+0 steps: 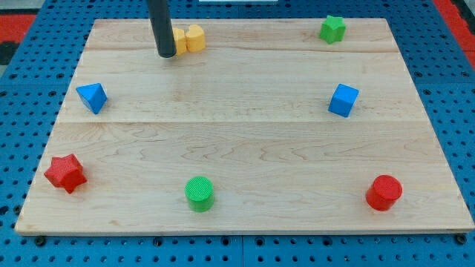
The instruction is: Push the hexagon into the heart
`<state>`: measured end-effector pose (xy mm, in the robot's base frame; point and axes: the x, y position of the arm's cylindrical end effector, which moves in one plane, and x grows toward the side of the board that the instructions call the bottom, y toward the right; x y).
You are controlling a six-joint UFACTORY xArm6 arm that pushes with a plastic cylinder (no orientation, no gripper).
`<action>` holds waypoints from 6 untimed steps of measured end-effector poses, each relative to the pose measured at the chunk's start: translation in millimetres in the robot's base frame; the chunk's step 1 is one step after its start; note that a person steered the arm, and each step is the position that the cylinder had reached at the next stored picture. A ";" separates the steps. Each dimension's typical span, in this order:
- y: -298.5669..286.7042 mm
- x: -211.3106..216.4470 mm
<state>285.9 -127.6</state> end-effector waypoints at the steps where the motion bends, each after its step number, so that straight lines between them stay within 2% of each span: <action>1: -2.5 -0.1; 2: -10.9 0.5; 3: 10.7 4.8; 4: 71.8 59.0; 5: 111.0 130.4; 6: 196.5 206.6</action>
